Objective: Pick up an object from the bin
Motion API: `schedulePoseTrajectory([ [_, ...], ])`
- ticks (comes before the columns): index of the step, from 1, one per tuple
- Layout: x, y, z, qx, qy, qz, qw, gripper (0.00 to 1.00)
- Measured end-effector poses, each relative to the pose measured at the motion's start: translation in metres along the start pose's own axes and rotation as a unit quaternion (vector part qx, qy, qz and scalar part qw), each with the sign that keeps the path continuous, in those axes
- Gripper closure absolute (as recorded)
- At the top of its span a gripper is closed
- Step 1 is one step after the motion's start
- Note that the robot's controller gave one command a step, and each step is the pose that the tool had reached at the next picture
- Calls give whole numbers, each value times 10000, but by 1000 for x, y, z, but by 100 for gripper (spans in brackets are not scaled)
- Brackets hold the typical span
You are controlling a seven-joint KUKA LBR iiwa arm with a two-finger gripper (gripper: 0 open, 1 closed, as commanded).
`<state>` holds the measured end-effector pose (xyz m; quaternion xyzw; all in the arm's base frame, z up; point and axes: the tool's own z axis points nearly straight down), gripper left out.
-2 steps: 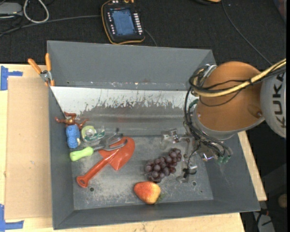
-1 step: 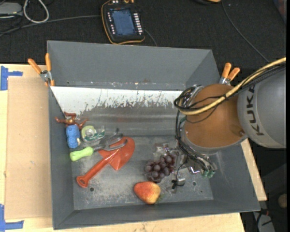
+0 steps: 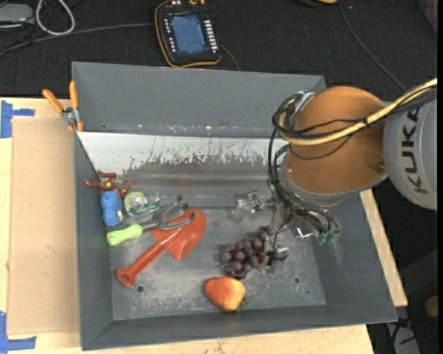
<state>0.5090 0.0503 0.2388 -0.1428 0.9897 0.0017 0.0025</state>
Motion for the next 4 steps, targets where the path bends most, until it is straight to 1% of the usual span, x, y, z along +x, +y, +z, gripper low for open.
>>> schedulePoseTrajectory([
  [1,24,-5,76,-8,42,313,9995,0],
  [2,5,11,57,-1,-15,447,9990,0],
  [3,24,7,131,-6,48,551,9985,0],
  [4,21,30,73,-4,-66,749,9972,100],
])
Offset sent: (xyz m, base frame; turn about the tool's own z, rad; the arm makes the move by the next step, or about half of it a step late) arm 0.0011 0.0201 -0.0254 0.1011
